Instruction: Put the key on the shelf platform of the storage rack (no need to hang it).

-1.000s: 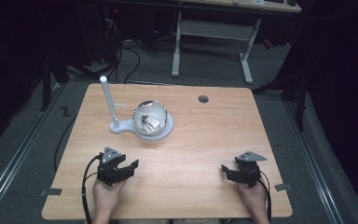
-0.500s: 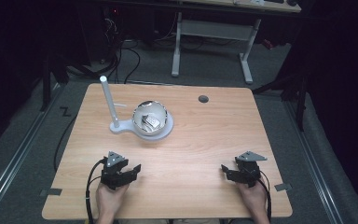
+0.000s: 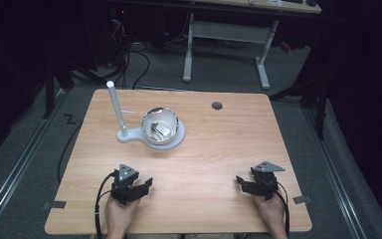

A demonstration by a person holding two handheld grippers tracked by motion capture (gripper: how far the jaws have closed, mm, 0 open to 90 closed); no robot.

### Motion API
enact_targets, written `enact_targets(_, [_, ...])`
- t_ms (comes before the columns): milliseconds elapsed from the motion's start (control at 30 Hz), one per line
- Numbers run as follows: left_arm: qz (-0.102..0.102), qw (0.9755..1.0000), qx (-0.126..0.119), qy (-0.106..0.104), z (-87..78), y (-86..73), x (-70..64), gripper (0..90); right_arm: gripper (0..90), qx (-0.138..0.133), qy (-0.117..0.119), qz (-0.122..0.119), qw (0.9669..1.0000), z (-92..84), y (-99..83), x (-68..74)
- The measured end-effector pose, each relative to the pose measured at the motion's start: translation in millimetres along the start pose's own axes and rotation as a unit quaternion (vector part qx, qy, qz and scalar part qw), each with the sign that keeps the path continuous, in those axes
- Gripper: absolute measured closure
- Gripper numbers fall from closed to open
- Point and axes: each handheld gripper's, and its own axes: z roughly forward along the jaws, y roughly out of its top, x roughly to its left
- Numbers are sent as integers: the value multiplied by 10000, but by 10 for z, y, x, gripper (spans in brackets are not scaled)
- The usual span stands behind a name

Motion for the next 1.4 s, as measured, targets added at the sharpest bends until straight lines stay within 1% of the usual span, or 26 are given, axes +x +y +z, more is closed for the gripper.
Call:
enact_targets(67, [45, 10000, 35, 30, 18, -7, -20, 407, 293, -1, -1, -1, 10000, 0, 0, 0])
enact_targets(100, [133, 9999, 25, 66, 27, -7, -25, 406, 293, 2, 0, 6, 10000, 0, 0, 1])
enact_targets(133, [111, 9999, 52, 60, 30, -10, -41, 406, 293, 2, 0, 5, 10000, 0, 0, 0])
enact_targets(300, [200, 9997, 75, 112, 61, -20, -76, 405, 293, 1, 0, 6, 10000, 0, 0, 1])
enact_targets(467, [205, 9997, 72, 134, 90, -50, -93, 405, 294, -1, -2, -1, 10000, 0, 0, 0])
enact_targets(700, [332, 9991, 39, 273, 108, -61, -136, 398, 294, 5, 1, 5, 10000, -1, 0, 1])
enact_targets(733, [363, 9989, 52, 290, 113, -61, -148, 394, 294, 1, 0, 7, 10000, -1, 0, 2])
enact_targets(833, [577, 9974, 119, 417, 129, -60, -194, 374, 294, 5, 1, 5, 10000, -1, 0, 1])
enact_targets(1067, [587, 9974, 129, 396, 131, -61, -200, 344, 293, 7, -4, 10, 10000, -1, 0, 2])
enact_targets(1400, [577, 9975, 129, 380, 130, -62, -198, 336, 294, 4, -11, 14, 10000, 1, 1, 3])
